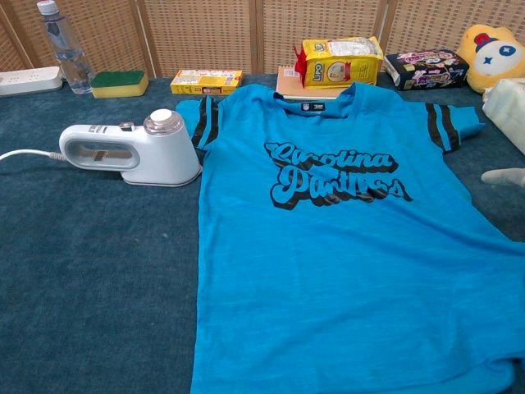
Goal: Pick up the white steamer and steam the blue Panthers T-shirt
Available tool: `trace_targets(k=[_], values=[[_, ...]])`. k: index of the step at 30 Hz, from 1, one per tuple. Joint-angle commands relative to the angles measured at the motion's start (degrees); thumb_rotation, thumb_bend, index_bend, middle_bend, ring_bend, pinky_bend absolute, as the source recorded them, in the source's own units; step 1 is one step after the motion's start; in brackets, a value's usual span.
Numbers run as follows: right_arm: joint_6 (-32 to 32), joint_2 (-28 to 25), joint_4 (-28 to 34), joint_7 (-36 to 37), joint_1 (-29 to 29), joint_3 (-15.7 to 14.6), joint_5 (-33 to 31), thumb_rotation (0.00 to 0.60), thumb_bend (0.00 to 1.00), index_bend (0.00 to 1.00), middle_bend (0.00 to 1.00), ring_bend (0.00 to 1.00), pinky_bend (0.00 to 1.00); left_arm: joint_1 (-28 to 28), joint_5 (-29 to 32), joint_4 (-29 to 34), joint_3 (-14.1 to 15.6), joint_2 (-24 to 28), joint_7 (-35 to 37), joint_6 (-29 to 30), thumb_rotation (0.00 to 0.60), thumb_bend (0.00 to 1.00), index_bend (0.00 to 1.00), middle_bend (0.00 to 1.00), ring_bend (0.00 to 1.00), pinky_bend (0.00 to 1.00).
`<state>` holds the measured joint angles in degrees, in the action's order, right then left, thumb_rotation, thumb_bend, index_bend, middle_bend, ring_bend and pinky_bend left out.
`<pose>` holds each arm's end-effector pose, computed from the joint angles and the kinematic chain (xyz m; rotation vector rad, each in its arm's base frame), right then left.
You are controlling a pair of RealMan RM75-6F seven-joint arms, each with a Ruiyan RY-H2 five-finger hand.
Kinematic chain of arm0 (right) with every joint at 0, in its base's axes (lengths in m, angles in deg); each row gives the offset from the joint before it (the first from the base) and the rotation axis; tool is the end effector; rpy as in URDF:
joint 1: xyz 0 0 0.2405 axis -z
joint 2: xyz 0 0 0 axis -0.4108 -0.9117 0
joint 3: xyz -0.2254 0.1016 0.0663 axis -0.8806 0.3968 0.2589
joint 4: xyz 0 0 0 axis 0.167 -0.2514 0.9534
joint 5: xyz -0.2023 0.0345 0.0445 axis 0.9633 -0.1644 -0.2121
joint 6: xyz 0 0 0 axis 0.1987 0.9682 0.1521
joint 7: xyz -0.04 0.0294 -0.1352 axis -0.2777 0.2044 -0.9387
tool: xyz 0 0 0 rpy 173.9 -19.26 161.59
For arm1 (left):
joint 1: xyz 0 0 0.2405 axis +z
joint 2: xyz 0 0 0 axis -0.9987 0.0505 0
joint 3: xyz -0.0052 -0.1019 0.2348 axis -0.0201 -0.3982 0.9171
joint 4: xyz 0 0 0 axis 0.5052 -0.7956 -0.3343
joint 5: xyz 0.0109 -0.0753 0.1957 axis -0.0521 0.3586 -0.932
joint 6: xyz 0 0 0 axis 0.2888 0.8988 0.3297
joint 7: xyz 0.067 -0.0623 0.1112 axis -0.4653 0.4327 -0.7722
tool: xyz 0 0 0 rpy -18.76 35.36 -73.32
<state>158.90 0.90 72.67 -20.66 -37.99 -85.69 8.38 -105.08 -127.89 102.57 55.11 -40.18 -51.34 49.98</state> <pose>-0.2760 -0.1875 0.0519 1.8493 -0.8332 0.8363 -0.2657 0.2396 0.1332 -1.5042 -1.0623 -1.0326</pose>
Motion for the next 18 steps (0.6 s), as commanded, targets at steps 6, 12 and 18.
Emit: trace_targets(k=[6,12,18], values=[[2.2,-1.64,-0.15,2.2,0.95,0.37,0.22,0.6,0.21,0.0,0.13,0.11,0.12,5.29,-0.92,1.39,2.5,3.68,1.75,4.38,0.6,0.24,0.0,0.13,0.02,0.24],[4.21,-4.11,-1.2,4.85,2.39,-0.04,0.26,0.6,0.21,0.0,0.13,0.11,0.12,10.03,-1.73,1.24,5.3,5.91,3.72,7.1,0.6,0.24,0.0,0.13,0.02,0.24],[6.26,-5.68,-2.3,7.4,3.86,-0.07,0.02,0.6,0.21,0.0,0.13,0.11,0.12,13.97,-2.43,-0.17,6.61,5.47,6.11,10.27,0.6,0.24,0.0,0.13,0.02,0.24]])
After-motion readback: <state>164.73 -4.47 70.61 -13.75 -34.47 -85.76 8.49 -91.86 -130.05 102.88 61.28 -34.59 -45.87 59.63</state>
